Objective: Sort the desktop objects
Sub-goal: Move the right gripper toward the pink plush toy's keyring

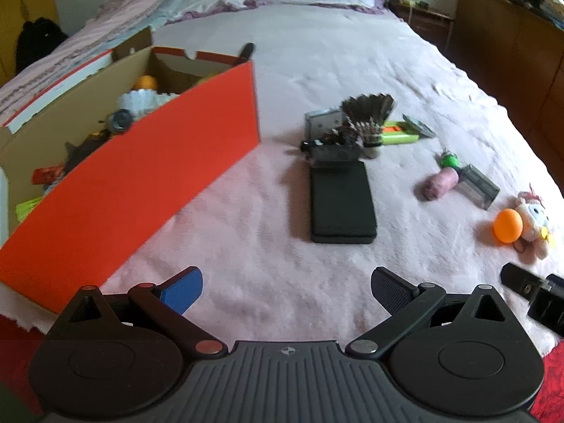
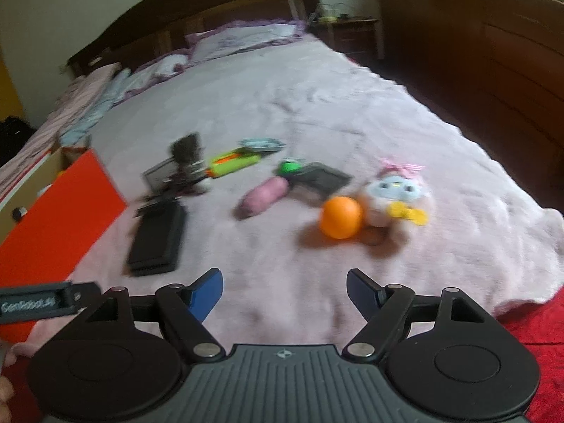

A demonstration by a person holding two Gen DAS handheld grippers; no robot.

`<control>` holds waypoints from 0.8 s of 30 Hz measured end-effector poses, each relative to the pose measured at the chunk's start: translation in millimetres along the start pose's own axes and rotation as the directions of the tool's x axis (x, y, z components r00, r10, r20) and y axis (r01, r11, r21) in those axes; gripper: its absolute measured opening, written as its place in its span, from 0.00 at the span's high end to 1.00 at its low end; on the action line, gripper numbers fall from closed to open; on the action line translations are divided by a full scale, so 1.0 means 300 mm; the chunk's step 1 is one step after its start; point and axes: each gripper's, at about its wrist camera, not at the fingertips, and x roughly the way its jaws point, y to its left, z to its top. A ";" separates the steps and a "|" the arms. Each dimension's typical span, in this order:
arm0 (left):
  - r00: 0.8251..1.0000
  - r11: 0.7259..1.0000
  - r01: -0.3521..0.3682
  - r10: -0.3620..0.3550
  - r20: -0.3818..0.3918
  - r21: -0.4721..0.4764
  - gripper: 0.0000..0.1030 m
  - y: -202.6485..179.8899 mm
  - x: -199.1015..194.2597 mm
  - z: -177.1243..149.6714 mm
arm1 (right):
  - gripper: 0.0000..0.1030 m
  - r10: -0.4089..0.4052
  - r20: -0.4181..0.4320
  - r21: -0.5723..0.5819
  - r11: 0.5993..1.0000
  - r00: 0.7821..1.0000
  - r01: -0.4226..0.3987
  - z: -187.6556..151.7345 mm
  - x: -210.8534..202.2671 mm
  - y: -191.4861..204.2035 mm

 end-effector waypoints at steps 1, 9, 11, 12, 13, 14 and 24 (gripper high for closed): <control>1.000 1.000 0.003 -0.003 -0.004 0.006 0.00 -0.010 0.009 0.001 | 0.23 -0.016 0.003 0.008 1.000 1.000 0.016 0.005 0.008 -0.020; 0.999 0.998 0.032 -0.030 -0.022 0.061 0.00 -0.098 0.060 0.004 | 0.26 -0.131 0.015 0.035 0.991 0.991 0.131 0.053 0.097 -0.161; 0.999 0.996 0.037 -0.035 -0.026 0.077 0.00 -0.119 0.070 0.006 | 0.28 -0.146 0.017 0.022 0.989 0.989 0.146 0.059 0.118 -0.179; 0.999 0.996 0.039 -0.037 -0.029 0.084 0.00 -0.130 0.074 0.006 | 0.30 -0.153 0.018 0.015 0.988 0.988 0.153 0.062 0.129 -0.188; 0.999 0.995 0.042 -0.040 -0.031 0.089 0.00 -0.139 0.078 0.007 | 0.32 -0.159 0.018 0.005 0.987 0.987 0.159 0.065 0.141 -0.195; 0.998 0.995 0.046 -0.043 -0.035 0.093 0.00 -0.146 0.082 0.006 | 0.35 -0.164 0.018 -0.007 0.986 0.986 0.164 0.067 0.154 -0.200; 0.997 0.989 0.058 -0.051 -0.054 0.136 0.00 -0.203 0.101 -0.007 | 0.70 -0.180 -0.006 -0.028 0.983 0.984 0.180 0.081 0.260 -0.252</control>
